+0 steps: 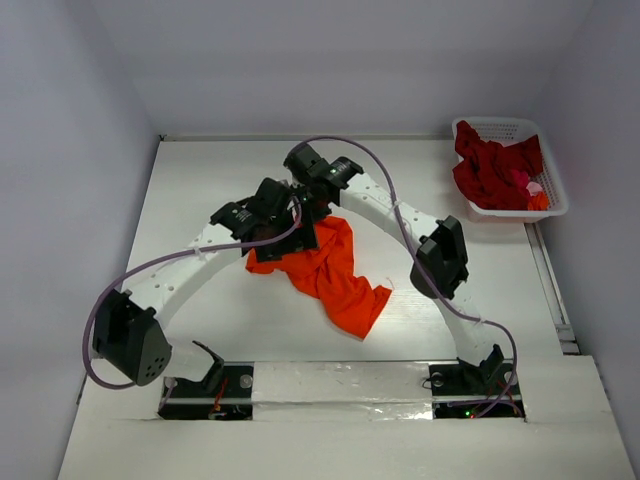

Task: Fold and stack the t-shirts
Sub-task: Flatten out the tshirt

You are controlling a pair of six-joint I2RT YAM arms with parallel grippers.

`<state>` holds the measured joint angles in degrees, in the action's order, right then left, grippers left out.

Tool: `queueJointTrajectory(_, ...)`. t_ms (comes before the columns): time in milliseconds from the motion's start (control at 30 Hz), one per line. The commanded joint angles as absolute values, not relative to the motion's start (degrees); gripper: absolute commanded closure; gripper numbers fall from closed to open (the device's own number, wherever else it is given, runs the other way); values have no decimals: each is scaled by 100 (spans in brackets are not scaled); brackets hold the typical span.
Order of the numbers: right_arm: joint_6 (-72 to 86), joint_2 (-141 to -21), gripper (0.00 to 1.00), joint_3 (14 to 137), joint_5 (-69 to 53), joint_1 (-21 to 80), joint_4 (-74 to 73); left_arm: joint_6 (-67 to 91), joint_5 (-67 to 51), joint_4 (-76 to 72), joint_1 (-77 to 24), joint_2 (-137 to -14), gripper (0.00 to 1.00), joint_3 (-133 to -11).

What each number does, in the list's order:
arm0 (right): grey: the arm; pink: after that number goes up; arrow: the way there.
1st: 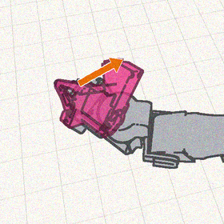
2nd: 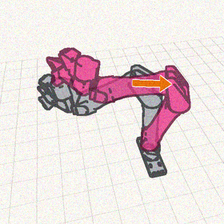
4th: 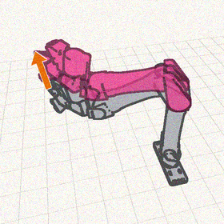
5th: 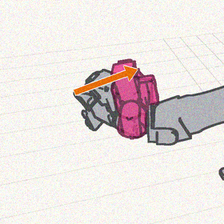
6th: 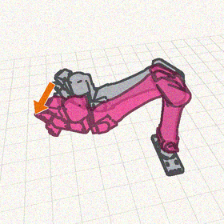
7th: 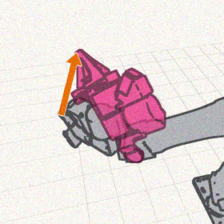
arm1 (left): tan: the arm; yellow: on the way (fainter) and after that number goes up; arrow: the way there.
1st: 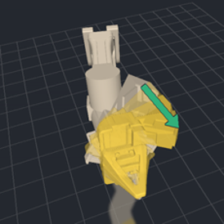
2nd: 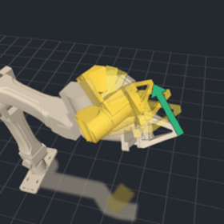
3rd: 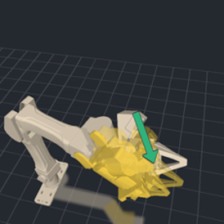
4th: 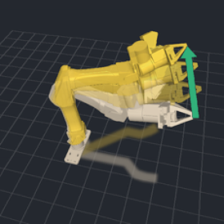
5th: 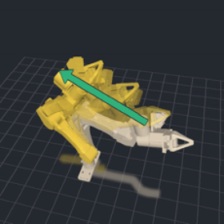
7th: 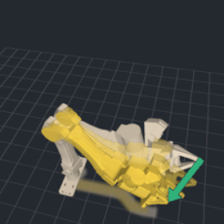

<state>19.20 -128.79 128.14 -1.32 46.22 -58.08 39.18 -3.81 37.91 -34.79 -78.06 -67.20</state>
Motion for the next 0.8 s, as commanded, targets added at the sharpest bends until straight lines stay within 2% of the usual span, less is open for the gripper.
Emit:
queueJointTrajectory(0, 1872, -12876, 100, 13016, -229, 4676, -5748, 3814, -142, 3876, -3472, -7988, 1, -6864)
queueJointTrajectory(333, 2197, -12797, 100, 13394, -519, 4271, -5713, 4043, 474, 2910, -3472, -7963, 4, -6302)
queueJointTrajectory(767, 2171, -12630, 100, 13649, -606, 3973, -5801, 4113, 475, 1452, -3524, -8472, 10, -6109)
